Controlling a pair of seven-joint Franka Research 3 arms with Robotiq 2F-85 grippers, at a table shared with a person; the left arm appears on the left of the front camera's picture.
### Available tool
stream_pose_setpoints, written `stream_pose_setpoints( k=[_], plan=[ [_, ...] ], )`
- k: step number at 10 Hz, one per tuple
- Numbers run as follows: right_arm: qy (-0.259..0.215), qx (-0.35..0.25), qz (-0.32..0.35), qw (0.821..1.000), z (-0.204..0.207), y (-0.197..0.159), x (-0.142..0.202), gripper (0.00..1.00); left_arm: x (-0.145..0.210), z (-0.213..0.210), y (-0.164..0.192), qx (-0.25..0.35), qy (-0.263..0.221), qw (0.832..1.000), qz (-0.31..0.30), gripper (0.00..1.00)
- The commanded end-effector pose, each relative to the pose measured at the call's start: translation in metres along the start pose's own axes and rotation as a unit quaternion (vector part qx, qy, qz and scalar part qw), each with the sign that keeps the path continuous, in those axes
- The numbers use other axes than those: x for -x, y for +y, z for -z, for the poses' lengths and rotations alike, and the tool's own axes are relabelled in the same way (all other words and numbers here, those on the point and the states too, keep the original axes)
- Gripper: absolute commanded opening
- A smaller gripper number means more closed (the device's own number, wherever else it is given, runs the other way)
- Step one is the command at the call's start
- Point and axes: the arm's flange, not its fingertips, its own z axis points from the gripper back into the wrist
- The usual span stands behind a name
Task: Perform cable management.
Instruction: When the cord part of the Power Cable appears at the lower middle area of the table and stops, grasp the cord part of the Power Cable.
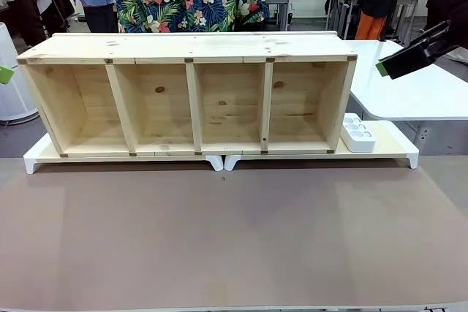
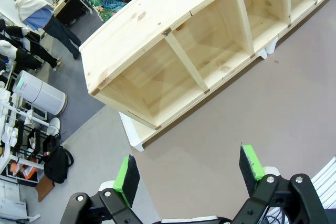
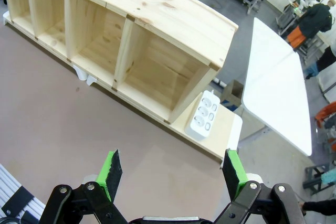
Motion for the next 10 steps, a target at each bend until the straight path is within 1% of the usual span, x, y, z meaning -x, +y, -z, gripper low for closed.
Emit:
stream_pose_setpoints(
  k=[1, 10],
  plan=[
    [0.000, 0.001, 0.000, 1.000, -0.0001, -0.0010, 0.0003, 1.00, -0.0001, 0.0002, 0.0009, 0.000, -0.001, 1.000, -0.001, 1.00],
    [0.000, 0.001, 0.000, 1.000, -0.0001, -0.0010, 0.0003, 1.00, -0.0001, 0.0002, 0.0009, 0.000, -0.001, 1.000, -0.001, 1.00]
  ],
)
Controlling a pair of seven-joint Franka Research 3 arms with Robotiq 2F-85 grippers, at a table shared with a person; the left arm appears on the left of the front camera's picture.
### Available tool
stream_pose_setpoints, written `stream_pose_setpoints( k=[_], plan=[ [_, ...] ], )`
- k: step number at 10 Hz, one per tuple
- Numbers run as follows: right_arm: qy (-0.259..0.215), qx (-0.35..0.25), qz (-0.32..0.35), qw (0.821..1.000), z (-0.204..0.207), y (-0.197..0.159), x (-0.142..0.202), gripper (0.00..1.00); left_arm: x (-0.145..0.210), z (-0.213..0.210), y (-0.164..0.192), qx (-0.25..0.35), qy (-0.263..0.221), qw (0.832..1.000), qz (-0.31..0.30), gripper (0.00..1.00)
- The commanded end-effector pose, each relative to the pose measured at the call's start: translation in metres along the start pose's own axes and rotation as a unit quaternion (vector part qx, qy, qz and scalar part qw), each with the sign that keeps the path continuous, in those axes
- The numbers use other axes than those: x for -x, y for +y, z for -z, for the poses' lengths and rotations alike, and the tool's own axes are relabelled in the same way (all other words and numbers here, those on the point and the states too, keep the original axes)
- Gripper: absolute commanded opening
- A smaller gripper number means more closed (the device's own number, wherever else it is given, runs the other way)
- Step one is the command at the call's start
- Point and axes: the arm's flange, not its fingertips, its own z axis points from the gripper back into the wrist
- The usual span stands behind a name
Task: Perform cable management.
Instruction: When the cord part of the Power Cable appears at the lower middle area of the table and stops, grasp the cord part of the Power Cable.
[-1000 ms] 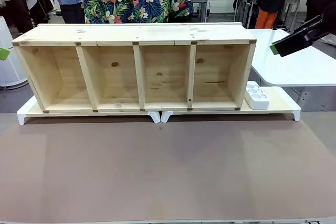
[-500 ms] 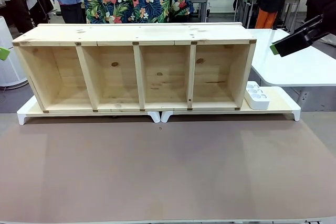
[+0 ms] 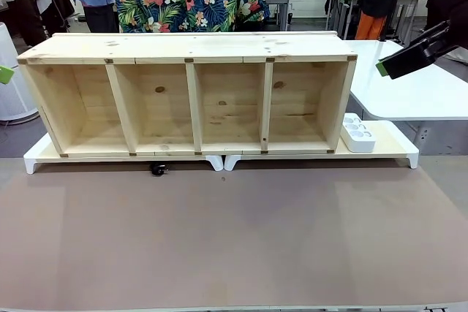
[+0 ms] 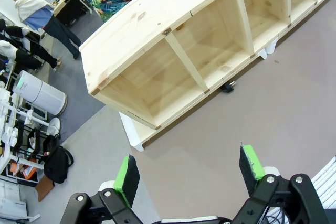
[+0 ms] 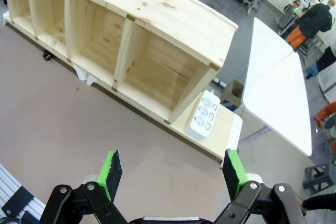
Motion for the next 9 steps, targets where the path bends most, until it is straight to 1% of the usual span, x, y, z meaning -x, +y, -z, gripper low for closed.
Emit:
stream_pose_setpoints(
  k=[1, 9],
  plan=[
    [0.000, 0.001, 0.000, 1.000, -0.0001, -0.0010, 0.0003, 1.00, -0.0001, 0.0002, 0.0009, 0.000, -0.001, 1.000, -0.001, 1.00],
    [0.000, 0.001, 0.000, 1.000, -0.0001, -0.0010, 0.0003, 1.00, -0.0001, 0.0002, 0.0009, 0.000, -0.001, 1.000, -0.001, 1.00]
  ],
)
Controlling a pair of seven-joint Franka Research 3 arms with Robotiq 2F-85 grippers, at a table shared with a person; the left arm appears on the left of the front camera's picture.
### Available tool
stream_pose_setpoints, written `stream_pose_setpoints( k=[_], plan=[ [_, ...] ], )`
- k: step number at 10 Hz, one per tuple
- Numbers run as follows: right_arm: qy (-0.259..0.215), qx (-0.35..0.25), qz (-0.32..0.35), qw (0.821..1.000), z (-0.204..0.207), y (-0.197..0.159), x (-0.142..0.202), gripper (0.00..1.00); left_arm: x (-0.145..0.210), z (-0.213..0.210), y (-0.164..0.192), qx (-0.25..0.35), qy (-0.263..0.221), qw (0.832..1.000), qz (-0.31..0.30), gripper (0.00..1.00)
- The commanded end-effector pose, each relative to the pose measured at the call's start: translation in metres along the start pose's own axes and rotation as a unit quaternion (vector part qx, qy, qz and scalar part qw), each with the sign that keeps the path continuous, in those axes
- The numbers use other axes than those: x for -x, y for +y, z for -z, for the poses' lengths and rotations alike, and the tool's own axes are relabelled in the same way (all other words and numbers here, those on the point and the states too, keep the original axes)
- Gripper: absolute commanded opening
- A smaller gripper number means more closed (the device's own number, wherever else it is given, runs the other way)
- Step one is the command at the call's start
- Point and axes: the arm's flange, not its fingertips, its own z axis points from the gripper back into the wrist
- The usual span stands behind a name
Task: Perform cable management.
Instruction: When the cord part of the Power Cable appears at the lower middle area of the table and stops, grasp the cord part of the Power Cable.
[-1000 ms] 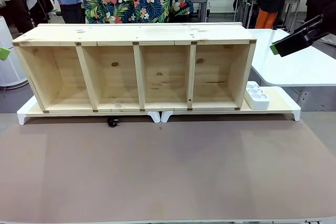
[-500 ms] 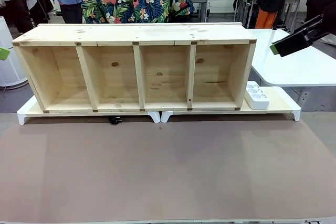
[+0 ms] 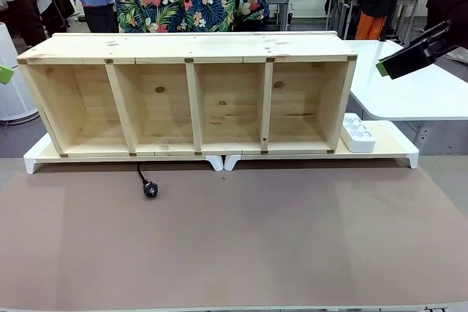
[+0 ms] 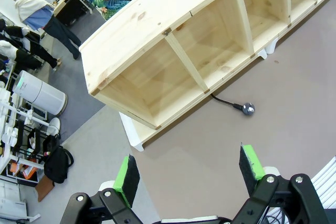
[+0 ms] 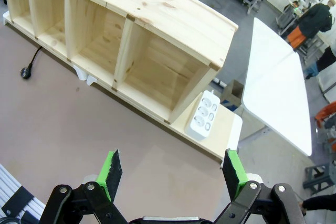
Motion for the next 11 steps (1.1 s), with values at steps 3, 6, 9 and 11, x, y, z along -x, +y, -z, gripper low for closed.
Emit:
stream_pose_setpoints(
  k=[3, 6, 9, 11],
  plan=[
    [0.000, 0.001, 0.000, 1.000, -0.0001, -0.0010, 0.0003, 1.00, -0.0001, 0.0002, 0.0009, 0.000, -0.001, 1.000, -0.001, 1.00],
    [0.000, 0.001, 0.000, 1.000, -0.0001, -0.0010, 0.0003, 1.00, -0.0001, 0.0002, 0.0009, 0.000, -0.001, 1.000, -0.001, 1.00],
    [0.000, 0.001, 0.000, 1.000, -0.0001, -0.0010, 0.0003, 1.00, -0.0001, 0.0002, 0.0009, 0.000, -0.001, 1.000, -0.001, 1.00],
    [0.000, 0.001, 0.000, 1.000, -0.0001, -0.0010, 0.0003, 1.00, -0.0001, 0.0002, 0.0009, 0.000, -0.001, 1.000, -0.001, 1.00]
  ],
)
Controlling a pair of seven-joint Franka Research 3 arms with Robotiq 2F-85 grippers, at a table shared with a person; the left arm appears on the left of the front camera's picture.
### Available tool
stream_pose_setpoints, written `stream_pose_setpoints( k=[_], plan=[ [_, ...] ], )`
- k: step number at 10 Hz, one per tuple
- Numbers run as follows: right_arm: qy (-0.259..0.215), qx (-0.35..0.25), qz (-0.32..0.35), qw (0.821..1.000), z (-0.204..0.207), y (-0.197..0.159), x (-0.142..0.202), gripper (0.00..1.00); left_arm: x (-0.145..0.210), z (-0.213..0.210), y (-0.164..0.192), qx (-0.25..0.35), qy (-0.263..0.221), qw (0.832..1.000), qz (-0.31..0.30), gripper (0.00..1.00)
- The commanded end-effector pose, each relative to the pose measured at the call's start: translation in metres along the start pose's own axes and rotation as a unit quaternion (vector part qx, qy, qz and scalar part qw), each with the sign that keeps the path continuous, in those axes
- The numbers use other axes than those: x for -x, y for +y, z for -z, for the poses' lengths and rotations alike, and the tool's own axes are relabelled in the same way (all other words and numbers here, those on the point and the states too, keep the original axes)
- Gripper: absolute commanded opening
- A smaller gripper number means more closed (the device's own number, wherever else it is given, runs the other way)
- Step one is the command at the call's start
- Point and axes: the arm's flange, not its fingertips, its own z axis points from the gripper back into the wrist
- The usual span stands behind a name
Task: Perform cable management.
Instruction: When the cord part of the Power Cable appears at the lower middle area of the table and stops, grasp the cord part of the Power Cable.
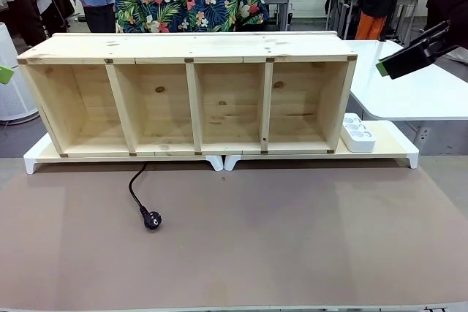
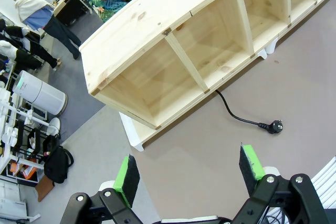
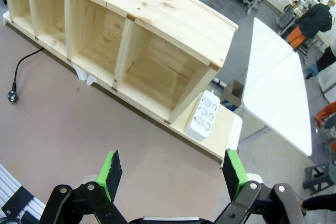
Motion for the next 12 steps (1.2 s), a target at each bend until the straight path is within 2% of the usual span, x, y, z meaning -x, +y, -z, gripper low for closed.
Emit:
stream_pose_setpoints(
  k=[1, 12],
  plan=[
    [0.000, 0.001, 0.000, 1.000, -0.0001, -0.0010, 0.0003, 1.00, -0.0001, 0.0002, 0.0009, 0.000, -0.001, 1.000, -0.001, 1.00],
    [0.000, 0.001, 0.000, 1.000, -0.0001, -0.0010, 0.0003, 1.00, -0.0001, 0.0002, 0.0009, 0.000, -0.001, 1.000, -0.001, 1.00]
  ],
)
